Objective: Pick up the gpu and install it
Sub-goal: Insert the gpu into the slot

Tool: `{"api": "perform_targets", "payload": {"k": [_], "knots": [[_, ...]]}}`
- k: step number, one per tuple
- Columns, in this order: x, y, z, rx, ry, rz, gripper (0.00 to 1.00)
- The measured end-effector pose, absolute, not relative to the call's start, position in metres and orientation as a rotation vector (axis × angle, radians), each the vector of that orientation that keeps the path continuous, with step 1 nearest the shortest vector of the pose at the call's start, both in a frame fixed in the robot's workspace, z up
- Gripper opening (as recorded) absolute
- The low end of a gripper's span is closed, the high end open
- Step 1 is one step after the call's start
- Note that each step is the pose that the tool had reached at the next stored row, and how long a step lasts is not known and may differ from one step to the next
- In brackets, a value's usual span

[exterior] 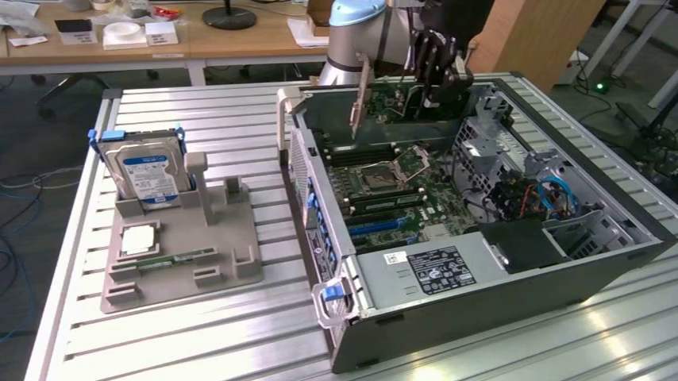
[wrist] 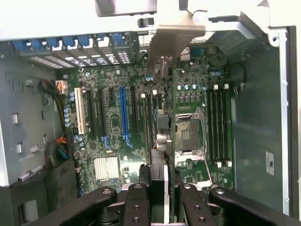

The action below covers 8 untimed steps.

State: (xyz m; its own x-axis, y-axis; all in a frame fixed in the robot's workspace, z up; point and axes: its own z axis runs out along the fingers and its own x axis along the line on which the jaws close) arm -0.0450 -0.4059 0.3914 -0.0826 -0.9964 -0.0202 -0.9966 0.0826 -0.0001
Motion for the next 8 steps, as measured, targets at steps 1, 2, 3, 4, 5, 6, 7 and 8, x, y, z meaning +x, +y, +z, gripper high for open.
{"api": "perform_targets", "payload": {"k": [1,2,3,4,5,6,7,8], "knots": [[-0.0450,-0.4059,0.3905,-2.137,2.283,0.022,0.27],[-0.0450,-0.4059,0.3896,-2.149,2.271,0.022,0.27],[-0.0450,-0.4059,0.3889,-2.158,2.263,0.022,0.27],[-0.0450,-0.4059,0.3880,-2.164,2.257,0.022,0.27],[-0.0449,-0.4062,0.3871,-2.168,2.253,0.022,0.27],[-0.0449,-0.4067,0.3864,-2.173,2.249,0.022,0.27],[-0.0449,-0.4075,0.3857,-2.176,2.246,0.022,0.27],[-0.0450,-0.4082,0.3850,-2.179,2.242,0.022,0.27]]}}
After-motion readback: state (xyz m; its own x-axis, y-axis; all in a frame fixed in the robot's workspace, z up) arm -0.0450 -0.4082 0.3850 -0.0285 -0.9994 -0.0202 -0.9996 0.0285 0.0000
